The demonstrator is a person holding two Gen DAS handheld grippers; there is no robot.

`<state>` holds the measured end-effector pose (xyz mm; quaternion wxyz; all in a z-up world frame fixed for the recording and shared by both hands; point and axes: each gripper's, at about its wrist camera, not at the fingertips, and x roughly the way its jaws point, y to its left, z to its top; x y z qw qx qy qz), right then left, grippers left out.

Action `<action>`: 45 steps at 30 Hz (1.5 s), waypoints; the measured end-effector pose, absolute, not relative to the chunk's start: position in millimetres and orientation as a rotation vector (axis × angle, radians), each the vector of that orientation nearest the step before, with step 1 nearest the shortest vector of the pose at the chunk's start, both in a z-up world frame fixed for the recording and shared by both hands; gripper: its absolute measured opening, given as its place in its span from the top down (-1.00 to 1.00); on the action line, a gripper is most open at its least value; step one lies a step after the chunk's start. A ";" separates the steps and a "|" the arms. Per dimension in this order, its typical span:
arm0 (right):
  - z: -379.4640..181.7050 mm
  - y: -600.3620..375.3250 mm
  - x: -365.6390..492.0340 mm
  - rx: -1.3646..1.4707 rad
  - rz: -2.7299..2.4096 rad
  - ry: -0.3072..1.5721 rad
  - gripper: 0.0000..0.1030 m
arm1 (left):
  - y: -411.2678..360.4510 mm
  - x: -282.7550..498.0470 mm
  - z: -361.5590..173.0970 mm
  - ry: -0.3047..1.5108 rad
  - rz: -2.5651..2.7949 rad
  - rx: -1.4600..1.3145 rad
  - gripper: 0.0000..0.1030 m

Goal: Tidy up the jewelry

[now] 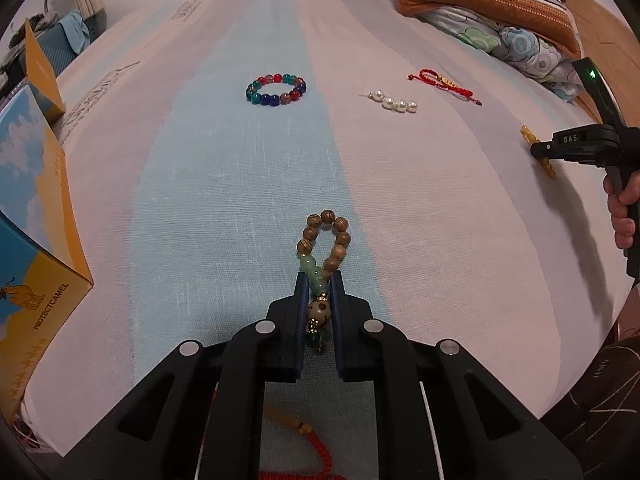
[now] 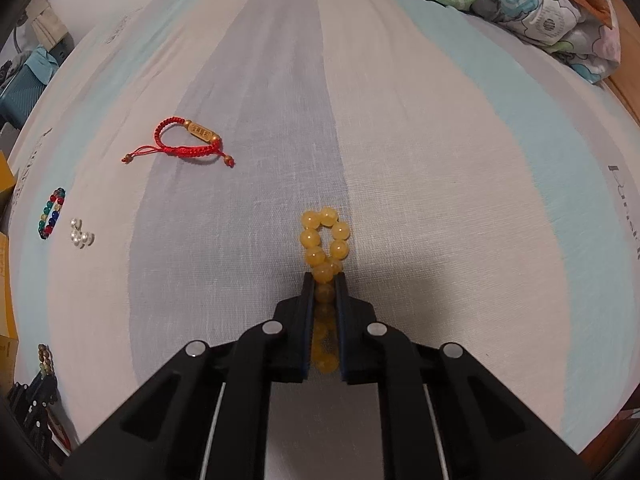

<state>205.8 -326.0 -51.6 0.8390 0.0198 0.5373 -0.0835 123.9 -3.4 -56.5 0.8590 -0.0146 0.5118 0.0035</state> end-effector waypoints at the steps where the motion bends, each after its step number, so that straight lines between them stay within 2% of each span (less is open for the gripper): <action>1: -51.0 -325.0 203.8 0.042 -0.176 1.134 0.83 | -3.1 123.6 -54.9 1.071 0.008 -0.028 0.81; 27: -6.0 -306.0 176.7 0.032 -0.147 1.045 0.83 | -0.2 111.9 -23.0 1.049 0.010 -0.027 0.81; 45: 35.0 -274.2 154.8 0.001 -0.117 0.975 0.83 | 5.7 106.1 21.2 0.984 0.027 -0.019 0.81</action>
